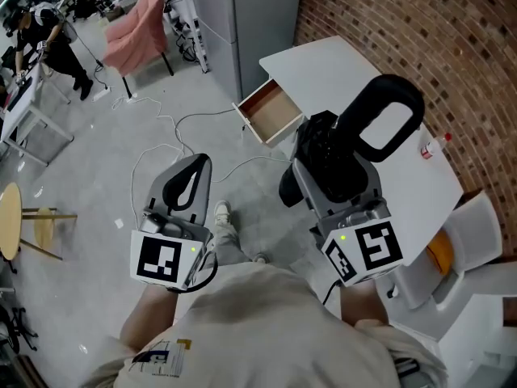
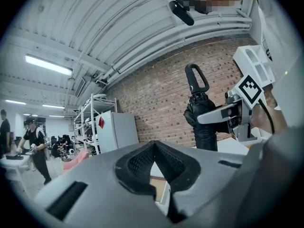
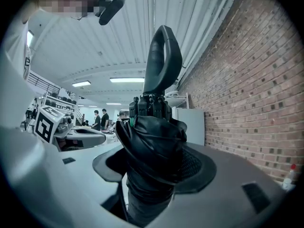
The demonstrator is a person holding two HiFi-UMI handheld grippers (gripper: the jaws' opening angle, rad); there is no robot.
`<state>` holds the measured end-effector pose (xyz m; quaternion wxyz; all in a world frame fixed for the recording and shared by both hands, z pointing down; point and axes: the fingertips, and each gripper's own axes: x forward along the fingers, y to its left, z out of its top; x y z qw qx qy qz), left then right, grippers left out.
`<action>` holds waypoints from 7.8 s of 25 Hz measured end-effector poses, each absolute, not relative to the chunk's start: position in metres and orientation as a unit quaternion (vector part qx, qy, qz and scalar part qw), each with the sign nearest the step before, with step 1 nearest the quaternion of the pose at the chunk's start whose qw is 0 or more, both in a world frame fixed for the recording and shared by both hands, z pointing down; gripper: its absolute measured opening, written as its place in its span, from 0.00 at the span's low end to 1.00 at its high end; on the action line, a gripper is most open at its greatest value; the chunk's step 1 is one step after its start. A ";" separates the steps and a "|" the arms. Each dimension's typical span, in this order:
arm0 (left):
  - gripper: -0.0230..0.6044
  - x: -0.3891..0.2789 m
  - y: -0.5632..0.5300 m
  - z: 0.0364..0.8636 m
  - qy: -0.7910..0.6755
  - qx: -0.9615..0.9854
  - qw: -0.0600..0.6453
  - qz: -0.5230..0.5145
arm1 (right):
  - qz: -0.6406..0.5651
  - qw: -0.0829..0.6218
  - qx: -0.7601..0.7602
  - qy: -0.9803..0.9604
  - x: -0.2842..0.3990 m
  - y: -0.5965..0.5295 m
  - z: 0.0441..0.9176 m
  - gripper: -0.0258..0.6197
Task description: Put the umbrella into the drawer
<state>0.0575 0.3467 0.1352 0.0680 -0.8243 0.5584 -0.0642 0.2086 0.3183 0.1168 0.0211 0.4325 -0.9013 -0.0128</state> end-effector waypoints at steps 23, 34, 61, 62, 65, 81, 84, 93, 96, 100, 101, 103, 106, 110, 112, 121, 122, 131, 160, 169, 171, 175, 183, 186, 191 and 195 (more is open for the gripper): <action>0.05 0.003 0.194 0.170 0.521 -0.850 0.047 -0.063 | 0.010 0.071 0.463 -0.884 0.149 0.170 0.167 0.45; 0.05 -0.033 0.086 0.184 0.489 -0.869 0.023 -0.074 | 0.038 0.108 0.478 -0.871 0.106 0.070 0.185 0.45; 0.05 -0.115 -0.145 0.223 0.398 -0.912 -0.010 -0.097 | 0.084 0.171 0.552 -0.812 0.018 -0.142 0.227 0.45; 0.05 -0.114 -0.149 0.228 0.397 -0.912 -0.017 -0.100 | 0.088 0.174 0.552 -0.811 0.019 -0.147 0.232 0.45; 0.05 -0.110 -0.162 0.243 0.398 -0.910 -0.042 -0.110 | 0.098 0.182 0.547 -0.811 0.020 -0.164 0.245 0.45; 0.05 -0.075 -0.215 0.318 0.436 -0.884 -0.092 -0.140 | 0.152 0.232 0.519 -0.809 0.050 -0.230 0.352 0.45; 0.05 -0.068 -0.226 0.341 0.436 -0.882 -0.102 -0.148 | 0.164 0.239 0.519 -0.804 0.056 -0.241 0.380 0.45; 0.05 -0.061 -0.257 0.420 0.443 -0.871 -0.136 -0.163 | 0.199 0.281 0.508 -0.790 0.061 -0.264 0.481 0.45; 0.05 -0.063 -0.267 0.447 0.451 -0.868 -0.140 -0.150 | 0.205 0.295 0.502 -0.787 0.061 -0.269 0.516 0.45; 0.05 -0.066 -0.275 0.491 0.451 -0.863 -0.160 -0.162 | 0.215 0.310 0.499 -0.780 0.060 -0.276 0.563 0.45; 0.05 -0.067 -0.277 0.501 0.452 -0.861 -0.163 -0.166 | 0.216 0.312 0.499 -0.779 0.061 -0.277 0.574 0.45; 0.05 -0.070 -0.282 0.519 0.459 -0.857 -0.164 -0.169 | 0.214 0.320 0.498 -0.777 0.062 -0.281 0.595 0.45; 0.05 -0.073 -0.285 0.546 0.464 -0.851 -0.170 -0.178 | 0.213 0.340 0.495 -0.771 0.064 -0.287 0.628 0.45; 0.05 -0.070 -0.289 0.582 0.454 -0.850 -0.185 -0.193 | 0.218 0.359 0.496 -0.760 0.069 -0.293 0.668 0.45; 0.05 -0.067 -0.290 0.601 0.448 -0.850 -0.192 -0.199 | 0.224 0.365 0.497 -0.755 0.071 -0.293 0.689 0.45; 0.05 -0.047 -0.290 0.678 0.418 -0.856 -0.221 -0.208 | 0.258 0.406 0.484 -0.731 0.076 -0.292 0.779 0.45; 0.05 -0.046 -0.289 0.685 0.414 -0.857 -0.221 -0.211 | 0.259 0.411 0.483 -0.729 0.077 -0.291 0.787 0.45; 0.05 -0.027 -0.280 0.734 0.390 -0.857 -0.239 -0.238 | 0.295 0.437 0.471 -0.707 0.092 -0.280 0.844 0.45; 0.05 -0.026 -0.256 0.782 0.370 -0.846 -0.280 -0.264 | 0.344 0.447 0.488 -0.666 0.116 -0.281 0.884 0.53; 0.05 -0.048 -0.274 0.725 0.394 -0.846 -0.252 -0.258 | 0.334 0.447 0.485 -0.674 0.108 -0.270 0.827 0.54; 0.05 -0.052 -0.277 0.708 0.398 -0.845 -0.246 -0.258 | 0.331 0.441 0.486 -0.678 0.105 -0.270 0.808 0.54; 0.05 -0.065 -0.280 0.671 0.415 -0.839 -0.236 -0.259 | 0.320 0.425 0.485 -0.694 0.094 -0.271 0.762 0.51; 0.05 -0.080 -0.287 0.594 0.428 -0.840 -0.206 -0.261 | 0.278 0.382 0.507 -0.722 0.090 -0.280 0.658 0.29; 0.05 -0.079 -0.289 0.566 0.428 -0.845 -0.193 -0.255 | 0.263 0.352 0.529 -0.726 0.092 -0.283 0.618 0.22; 0.05 -0.076 -0.294 0.510 0.429 -0.856 -0.179 -0.225 | 0.238 0.307 0.553 -0.738 0.090 -0.289 0.548 0.16; 0.05 -0.075 -0.291 0.465 0.433 -0.862 -0.167 -0.204 | 0.222 0.266 0.564 -0.749 0.089 -0.291 0.494 0.12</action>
